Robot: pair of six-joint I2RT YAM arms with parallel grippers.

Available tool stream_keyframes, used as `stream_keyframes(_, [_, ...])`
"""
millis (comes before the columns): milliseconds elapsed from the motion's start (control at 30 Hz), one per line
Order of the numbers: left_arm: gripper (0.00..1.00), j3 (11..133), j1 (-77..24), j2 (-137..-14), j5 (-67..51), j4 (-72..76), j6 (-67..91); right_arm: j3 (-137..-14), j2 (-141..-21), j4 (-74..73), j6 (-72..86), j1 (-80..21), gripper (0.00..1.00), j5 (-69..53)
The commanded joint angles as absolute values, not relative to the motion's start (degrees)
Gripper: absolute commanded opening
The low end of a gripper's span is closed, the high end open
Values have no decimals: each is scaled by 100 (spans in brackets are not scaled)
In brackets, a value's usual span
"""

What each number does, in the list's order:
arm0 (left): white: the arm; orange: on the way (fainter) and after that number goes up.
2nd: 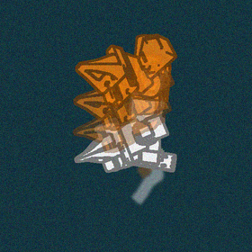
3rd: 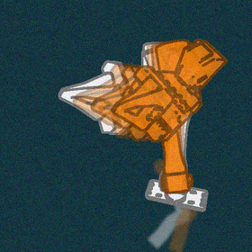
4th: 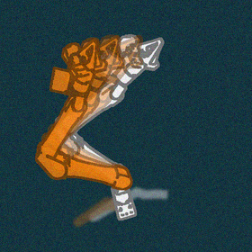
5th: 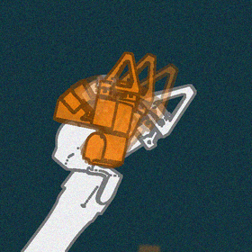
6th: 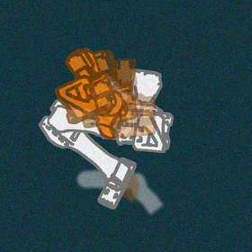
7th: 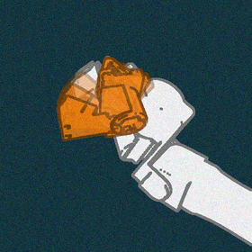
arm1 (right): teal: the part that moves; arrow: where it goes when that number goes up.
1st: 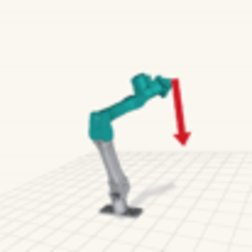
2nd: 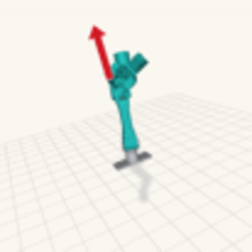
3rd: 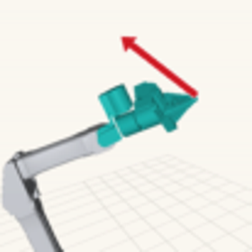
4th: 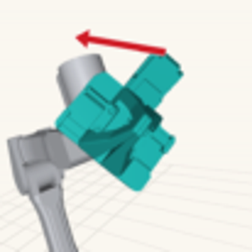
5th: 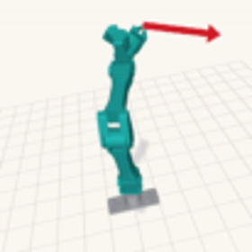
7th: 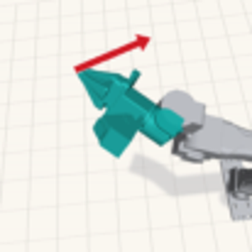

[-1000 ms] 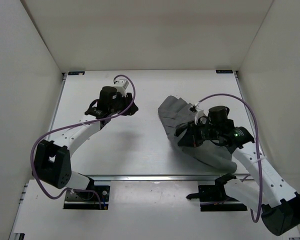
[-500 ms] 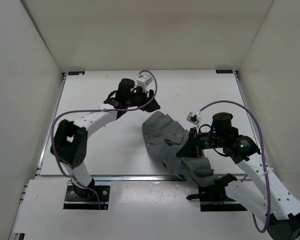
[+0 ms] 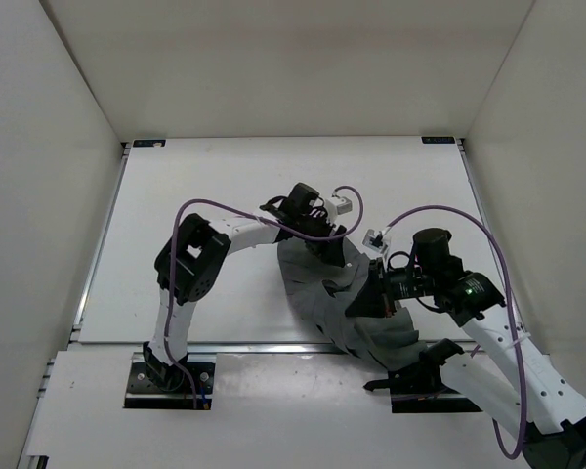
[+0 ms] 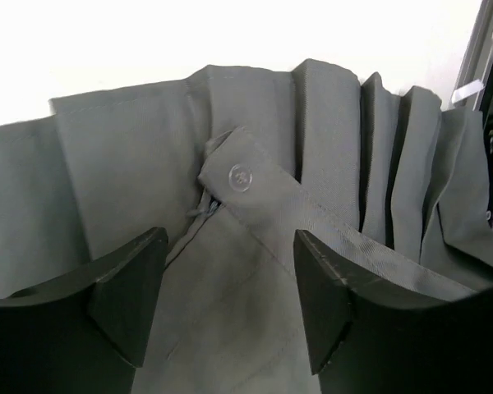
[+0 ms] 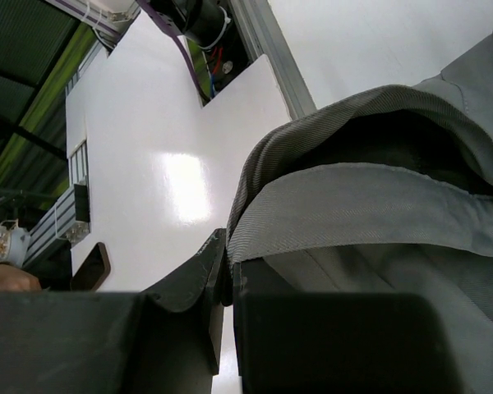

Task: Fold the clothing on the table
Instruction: Flatten the skirt out

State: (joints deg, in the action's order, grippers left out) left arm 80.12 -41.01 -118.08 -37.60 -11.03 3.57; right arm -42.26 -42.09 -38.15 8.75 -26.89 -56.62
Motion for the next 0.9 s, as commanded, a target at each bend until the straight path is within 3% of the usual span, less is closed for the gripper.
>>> stream_keyframes(0, [75, 8271, -4183, -11821, -3877, -1327, 27, -4236, -4034, -3647, 765, -2611, 0, -5880])
stream_keyframes(167, [79, 8051, -4385, -11918, -3543, -1231, 0, -4184, -4017, -3595, 756, -2549, 0, -5950])
stream_keyframes(267, [67, 7972, -4438, -12023, -3209, -1151, 26, -4210, -3990, -3568, 738, -2540, 0, -5924])
stream_keyframes(333, [16, 7963, -4395, -12059, -3068, -1117, 140, -4201, -3982, -3603, 730, -2523, 0, -5889])
stream_keyframes(367, [0, 7902, -4334, -12006, -3059, -1090, 193, -4192, -3955, -3586, 712, -2522, 0, -5871])
stream_keyframes(500, [0, 7200, -3746, -11506, -2909, -565, 983, -4245, -3955, -3726, 660, -2243, 0, -5399])
stream_keyframes(633, [0, 5507, -2946, -10092, -2481, 604, 1896, -4254, -4349, -4042, 606, -1497, 1, -4616])
stream_keyframes(767, [0, 4467, -2566, -8784, -1419, 686, 2372, -4017, -4912, -4008, 905, -607, 0, -4316])
stream_keyframes(867, [0, 4341, -2548, -8420, -854, 195, 2373, -4078, -5396, -3964, 1221, -886, 0, -3272])
